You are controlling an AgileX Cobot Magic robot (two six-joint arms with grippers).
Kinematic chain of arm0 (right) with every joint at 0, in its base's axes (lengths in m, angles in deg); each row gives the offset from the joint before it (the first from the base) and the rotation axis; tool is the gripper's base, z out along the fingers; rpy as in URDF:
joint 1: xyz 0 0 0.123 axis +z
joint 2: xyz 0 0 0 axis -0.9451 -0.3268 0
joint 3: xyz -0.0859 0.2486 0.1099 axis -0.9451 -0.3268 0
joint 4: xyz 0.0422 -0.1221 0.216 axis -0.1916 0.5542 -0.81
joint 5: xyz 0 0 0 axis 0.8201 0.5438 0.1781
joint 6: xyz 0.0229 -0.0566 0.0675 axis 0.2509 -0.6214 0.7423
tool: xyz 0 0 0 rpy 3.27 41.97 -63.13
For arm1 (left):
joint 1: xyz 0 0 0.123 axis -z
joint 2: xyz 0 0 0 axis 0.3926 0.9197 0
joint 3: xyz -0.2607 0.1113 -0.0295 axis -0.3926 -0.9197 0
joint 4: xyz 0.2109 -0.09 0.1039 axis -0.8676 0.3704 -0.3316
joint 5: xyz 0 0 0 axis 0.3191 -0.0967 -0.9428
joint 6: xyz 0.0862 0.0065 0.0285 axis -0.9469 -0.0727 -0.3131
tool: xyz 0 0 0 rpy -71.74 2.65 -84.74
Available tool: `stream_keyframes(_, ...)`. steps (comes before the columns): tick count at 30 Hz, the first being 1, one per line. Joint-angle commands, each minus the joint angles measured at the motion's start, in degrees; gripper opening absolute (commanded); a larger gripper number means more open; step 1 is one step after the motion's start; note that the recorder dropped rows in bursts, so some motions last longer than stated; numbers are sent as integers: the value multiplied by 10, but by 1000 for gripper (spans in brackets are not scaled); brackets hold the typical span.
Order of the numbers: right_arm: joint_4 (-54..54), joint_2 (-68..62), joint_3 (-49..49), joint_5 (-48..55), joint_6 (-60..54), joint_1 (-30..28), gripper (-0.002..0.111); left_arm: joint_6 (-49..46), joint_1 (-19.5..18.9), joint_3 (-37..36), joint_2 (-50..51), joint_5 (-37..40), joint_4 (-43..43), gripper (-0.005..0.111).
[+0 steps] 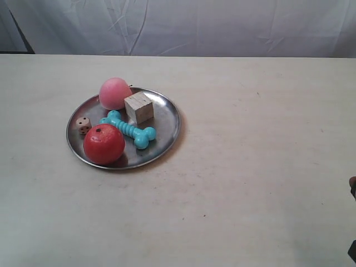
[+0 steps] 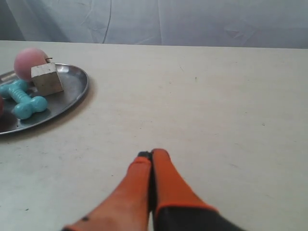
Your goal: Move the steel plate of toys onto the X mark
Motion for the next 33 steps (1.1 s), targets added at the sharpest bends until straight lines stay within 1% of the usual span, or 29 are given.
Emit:
stream_keyframes(1, 2, 4, -1, -8, -2, -2, 0, 2, -5, -30, -35, -5, 9, 0)
stream_keyframes(4, 3, 4, -1, -9, -2, -2, 0, 0, -5, -31, -37, 9, 8, 0)
stream_keyframes(12, 3, 4, -1, -9, -2, -2, 0, 0, -3, -38, -48, 11, 7, 0)
stream_keyframes(15, 3, 4, -1, -9, -2, -2, 0, -2, -3, -46, -48, -7, 6, 0)
stream_keyframes(20, 3, 4, -1, -9, -2, -2, 0, -2, -3, -46, -48, -76, 6, 0)
stream_keyframes(33, 2, 4, -1, -9, -2, -2, 0, -2, -3, -46, -48, -80, 6, 0)
